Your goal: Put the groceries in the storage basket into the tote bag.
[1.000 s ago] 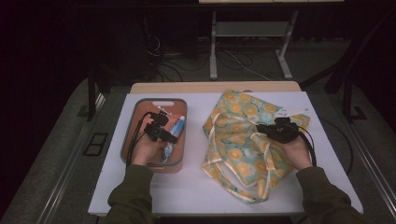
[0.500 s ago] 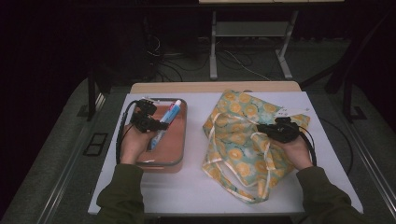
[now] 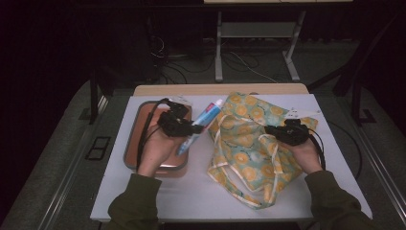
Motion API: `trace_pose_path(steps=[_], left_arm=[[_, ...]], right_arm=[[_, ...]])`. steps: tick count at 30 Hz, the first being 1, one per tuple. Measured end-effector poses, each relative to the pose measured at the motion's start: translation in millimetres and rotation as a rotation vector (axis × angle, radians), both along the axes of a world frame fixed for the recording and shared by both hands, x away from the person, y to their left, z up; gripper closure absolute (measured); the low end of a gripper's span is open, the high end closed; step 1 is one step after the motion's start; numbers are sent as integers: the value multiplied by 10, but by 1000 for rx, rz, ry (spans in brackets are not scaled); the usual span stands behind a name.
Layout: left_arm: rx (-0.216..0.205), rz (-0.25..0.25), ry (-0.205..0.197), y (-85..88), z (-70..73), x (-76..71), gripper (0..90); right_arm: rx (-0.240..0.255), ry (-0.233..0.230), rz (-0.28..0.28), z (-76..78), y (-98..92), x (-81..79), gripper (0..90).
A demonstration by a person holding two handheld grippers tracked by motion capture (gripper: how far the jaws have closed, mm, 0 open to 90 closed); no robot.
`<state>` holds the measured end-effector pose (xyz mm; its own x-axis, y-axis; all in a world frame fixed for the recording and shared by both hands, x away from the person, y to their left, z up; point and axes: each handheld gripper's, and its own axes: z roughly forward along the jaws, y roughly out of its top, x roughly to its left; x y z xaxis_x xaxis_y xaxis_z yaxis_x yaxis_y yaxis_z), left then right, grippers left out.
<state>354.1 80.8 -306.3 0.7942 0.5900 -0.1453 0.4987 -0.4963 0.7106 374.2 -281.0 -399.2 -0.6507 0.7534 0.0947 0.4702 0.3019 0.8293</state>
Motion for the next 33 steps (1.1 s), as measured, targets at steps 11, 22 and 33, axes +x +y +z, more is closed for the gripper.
trace_pose_path(steps=[11,22,33], left_arm=[[82,-176,60,-796,-417,-184,758],[216,-219,132,-1262,-966,-138,754],[172,-187,115,-1306,-1119,-38,579]], right_arm=[[36,-25,-6,87,-90,-17,895],[75,-48,-5,163,-149,-41,895],[74,-44,0,158,-150,-48,895]])
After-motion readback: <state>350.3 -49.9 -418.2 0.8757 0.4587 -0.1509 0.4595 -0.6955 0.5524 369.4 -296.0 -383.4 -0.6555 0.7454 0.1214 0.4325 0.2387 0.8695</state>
